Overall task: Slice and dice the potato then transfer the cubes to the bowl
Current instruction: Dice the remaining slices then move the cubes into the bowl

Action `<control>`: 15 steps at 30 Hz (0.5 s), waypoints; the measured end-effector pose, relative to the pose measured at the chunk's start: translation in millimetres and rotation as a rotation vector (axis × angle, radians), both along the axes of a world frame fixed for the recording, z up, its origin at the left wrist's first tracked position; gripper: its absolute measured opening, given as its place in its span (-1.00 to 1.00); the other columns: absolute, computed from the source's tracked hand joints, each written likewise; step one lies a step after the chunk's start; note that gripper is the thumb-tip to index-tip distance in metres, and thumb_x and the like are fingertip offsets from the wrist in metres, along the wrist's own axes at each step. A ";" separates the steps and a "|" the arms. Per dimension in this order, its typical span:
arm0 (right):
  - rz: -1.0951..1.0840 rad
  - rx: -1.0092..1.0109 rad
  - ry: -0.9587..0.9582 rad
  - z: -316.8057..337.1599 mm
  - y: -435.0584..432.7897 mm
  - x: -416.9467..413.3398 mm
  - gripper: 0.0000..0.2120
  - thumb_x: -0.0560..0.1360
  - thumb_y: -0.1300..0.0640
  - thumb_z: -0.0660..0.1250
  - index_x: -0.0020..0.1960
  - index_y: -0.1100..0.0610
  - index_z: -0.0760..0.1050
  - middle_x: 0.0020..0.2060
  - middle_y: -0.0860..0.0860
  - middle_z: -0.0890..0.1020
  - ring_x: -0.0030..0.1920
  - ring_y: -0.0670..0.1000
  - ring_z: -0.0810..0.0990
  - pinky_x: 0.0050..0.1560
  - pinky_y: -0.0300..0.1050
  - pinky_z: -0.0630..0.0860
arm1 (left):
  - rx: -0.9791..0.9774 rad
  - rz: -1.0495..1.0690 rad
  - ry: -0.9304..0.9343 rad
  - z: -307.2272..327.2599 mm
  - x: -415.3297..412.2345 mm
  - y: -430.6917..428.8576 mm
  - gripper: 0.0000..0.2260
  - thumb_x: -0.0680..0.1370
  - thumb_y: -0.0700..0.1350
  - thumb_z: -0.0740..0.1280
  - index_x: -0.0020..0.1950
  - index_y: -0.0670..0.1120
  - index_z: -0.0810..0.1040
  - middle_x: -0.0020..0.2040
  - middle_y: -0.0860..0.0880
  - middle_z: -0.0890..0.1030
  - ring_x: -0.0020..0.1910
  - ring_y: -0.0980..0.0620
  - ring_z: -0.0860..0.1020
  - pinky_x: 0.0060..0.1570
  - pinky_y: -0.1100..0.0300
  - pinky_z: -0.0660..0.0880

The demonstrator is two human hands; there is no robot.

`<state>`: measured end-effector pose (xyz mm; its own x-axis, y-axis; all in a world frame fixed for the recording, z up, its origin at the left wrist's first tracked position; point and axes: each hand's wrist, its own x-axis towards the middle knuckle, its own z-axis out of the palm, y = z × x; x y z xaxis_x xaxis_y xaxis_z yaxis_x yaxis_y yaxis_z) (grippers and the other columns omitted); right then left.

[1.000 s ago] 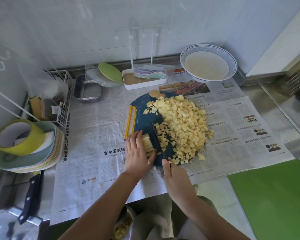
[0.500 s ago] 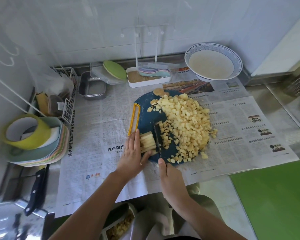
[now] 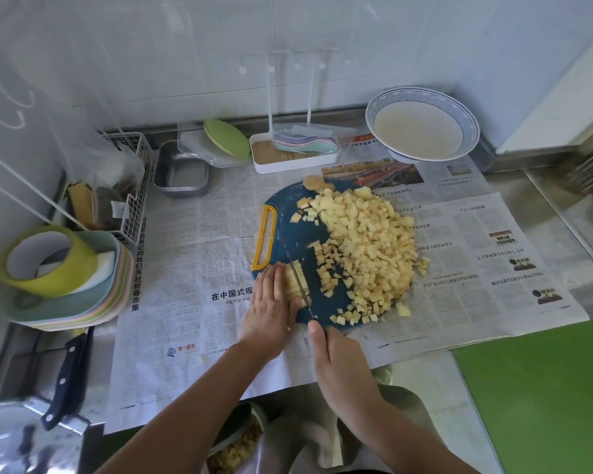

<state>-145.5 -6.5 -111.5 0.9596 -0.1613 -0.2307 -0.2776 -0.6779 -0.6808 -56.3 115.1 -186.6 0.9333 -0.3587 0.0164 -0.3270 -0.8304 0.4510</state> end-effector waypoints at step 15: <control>-0.010 -0.158 0.177 -17.9 12.1 19.3 -0.52 0.65 -0.14 -0.12 0.07 0.14 0.46 -0.08 0.02 0.59 -0.06 -0.01 0.57 -0.13 -0.24 0.37 | 0.158 0.010 -0.122 -1.9 -0.1 -3.6 -0.50 0.63 0.02 -0.02 0.43 -0.30 0.22 0.31 -0.26 0.47 0.34 -0.23 0.39 0.31 -0.14 0.18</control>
